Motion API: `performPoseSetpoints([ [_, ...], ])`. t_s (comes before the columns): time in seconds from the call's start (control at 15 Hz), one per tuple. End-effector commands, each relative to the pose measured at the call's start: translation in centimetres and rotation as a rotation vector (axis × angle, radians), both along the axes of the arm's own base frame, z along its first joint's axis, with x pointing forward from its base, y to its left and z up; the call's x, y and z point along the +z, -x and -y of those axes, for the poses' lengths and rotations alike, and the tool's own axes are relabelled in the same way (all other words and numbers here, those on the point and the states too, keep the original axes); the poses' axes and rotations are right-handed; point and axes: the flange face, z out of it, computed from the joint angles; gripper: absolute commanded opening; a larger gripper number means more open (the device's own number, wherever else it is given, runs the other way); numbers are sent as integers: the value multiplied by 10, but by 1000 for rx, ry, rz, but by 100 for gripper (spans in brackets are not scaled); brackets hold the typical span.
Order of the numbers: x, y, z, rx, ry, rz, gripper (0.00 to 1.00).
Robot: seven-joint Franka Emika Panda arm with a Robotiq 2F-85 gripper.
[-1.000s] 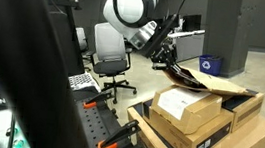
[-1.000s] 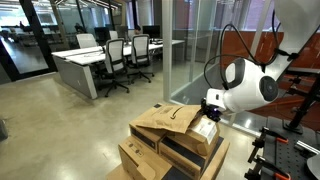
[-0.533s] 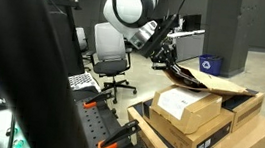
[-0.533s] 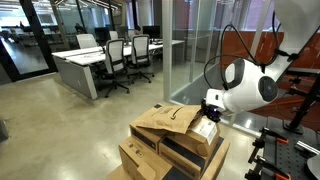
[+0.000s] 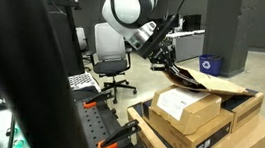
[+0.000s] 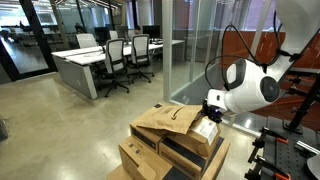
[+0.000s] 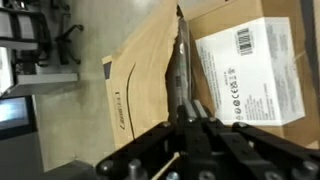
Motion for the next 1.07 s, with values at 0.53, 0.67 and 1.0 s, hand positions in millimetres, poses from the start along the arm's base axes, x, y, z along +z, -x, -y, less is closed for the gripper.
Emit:
performPoseSetpoints([
  [0.53,9,6,3,-7,-1,14,0],
  [0.67,9,5,3,-5,0,14,0],
  [1.0,9,3,1,-2,1,20,0],
])
